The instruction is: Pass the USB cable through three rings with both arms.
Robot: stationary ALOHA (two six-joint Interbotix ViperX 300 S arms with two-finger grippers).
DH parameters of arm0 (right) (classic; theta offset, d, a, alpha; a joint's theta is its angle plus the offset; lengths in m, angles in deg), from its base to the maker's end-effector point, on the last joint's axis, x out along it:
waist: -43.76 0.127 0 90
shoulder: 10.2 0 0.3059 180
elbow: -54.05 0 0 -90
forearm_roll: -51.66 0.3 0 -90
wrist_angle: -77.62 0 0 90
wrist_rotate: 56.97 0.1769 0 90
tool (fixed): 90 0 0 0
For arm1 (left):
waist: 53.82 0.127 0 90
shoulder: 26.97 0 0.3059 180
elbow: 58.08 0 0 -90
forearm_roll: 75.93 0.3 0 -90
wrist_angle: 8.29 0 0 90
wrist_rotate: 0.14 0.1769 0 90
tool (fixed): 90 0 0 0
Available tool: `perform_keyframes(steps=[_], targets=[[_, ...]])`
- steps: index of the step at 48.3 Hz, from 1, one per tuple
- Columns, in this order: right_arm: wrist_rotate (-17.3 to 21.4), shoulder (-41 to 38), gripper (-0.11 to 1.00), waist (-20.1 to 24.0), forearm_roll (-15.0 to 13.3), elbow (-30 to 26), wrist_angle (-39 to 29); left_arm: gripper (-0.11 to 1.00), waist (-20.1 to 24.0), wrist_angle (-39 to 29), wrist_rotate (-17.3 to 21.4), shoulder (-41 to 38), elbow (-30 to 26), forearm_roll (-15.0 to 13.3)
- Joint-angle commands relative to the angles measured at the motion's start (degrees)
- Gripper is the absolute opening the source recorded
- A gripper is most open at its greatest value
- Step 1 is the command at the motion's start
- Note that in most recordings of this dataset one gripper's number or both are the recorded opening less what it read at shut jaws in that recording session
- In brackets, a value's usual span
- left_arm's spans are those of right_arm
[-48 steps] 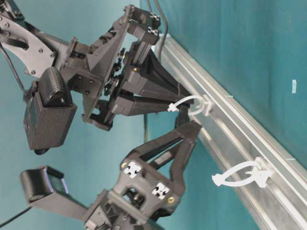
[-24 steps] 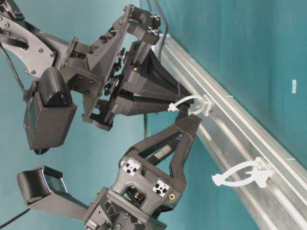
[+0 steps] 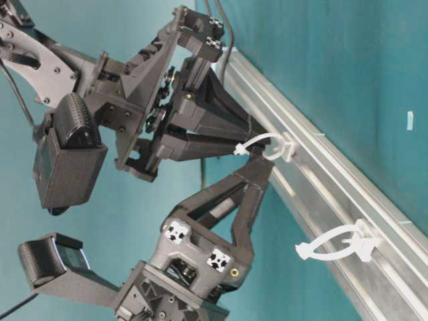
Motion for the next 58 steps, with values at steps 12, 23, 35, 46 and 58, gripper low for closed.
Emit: perform_keyframes(steps=[12, 23, 35, 46, 58], targets=[[1.23, 0.26, 0.09, 0.00, 2.11, -0.26, -0.09, 0.17, -0.53, 1.23, 0.18, 1.76, 0.26, 0.18], [1.23, 0.26, 0.08, 0.09, 2.11, -0.09, -1.05, 0.15, -0.44, 1.14, 0.18, 1.76, 0.18, 0.09], [2.72, 0.26, 0.09, 0.00, 2.11, -0.09, -0.18, 0.15, -0.53, 0.18, -0.26, 1.85, 0.62, 0.09], [8.00, 0.35, 0.41, 0.00, 2.11, -0.35, -1.32, 0.12, -0.62, -0.26, -0.79, 2.29, 1.14, 0.18], [15.21, 3.08, 0.87, -0.18, 1.49, 0.35, -1.67, 0.12, -2.37, -4.13, -4.31, 6.06, 2.37, 0.18]])
